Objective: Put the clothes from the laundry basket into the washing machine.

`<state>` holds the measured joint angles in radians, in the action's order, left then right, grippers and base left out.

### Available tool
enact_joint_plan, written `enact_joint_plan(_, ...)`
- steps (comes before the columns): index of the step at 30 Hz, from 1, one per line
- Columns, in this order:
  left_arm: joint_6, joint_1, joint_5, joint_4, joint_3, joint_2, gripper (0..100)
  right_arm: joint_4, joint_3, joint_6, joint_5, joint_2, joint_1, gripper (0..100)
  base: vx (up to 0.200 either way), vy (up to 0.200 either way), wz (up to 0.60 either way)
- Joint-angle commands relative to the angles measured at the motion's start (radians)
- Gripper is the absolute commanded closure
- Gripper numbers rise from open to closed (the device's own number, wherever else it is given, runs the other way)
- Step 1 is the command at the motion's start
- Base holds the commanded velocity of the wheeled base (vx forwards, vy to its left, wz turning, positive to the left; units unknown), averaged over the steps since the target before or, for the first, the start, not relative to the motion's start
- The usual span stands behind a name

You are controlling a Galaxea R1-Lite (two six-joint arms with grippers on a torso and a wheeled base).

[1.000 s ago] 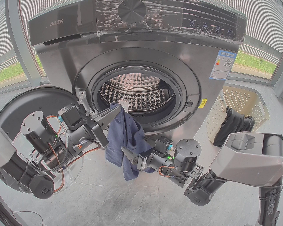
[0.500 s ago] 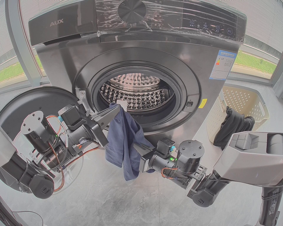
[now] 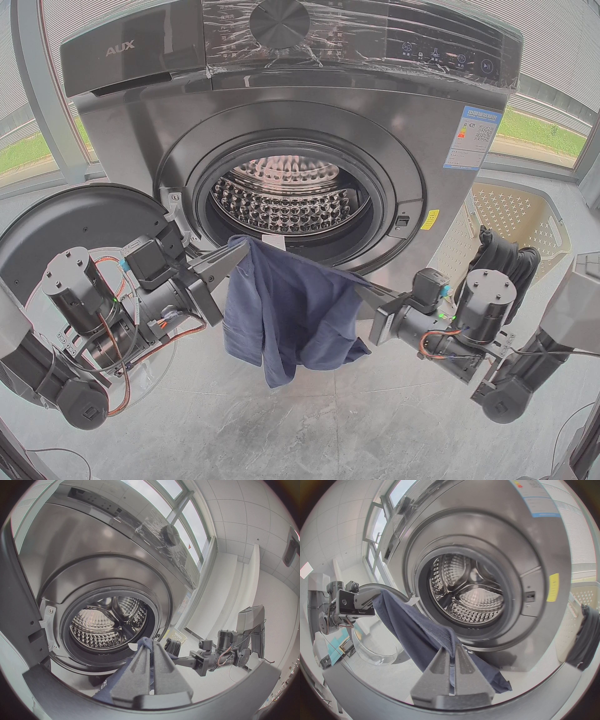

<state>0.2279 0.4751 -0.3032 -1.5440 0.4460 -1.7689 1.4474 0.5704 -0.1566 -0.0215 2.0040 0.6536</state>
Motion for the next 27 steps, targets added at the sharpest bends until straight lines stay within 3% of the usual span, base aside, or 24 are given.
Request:
enact_joint_plan(1,0.011,-0.015,0.001,-0.001,-0.013,0.022,100,0.001,-0.099,-0.015,-0.005,-0.137,-0.038,100,0.000,0.000,0.00)
enact_joint_plan(9,0.010,-0.004,0.010,-0.001,-0.006,0.082,100,0.013,-0.103,-0.014,-0.006,-0.272,-0.026,100,0.000,0.000,0.00)
enact_joint_plan(27,-0.001,-0.023,0.027,0.030,0.050,0.171,100,0.022,-0.009,-0.009,-0.005,-0.334,-0.025,100,0.000,0.000,0.00)
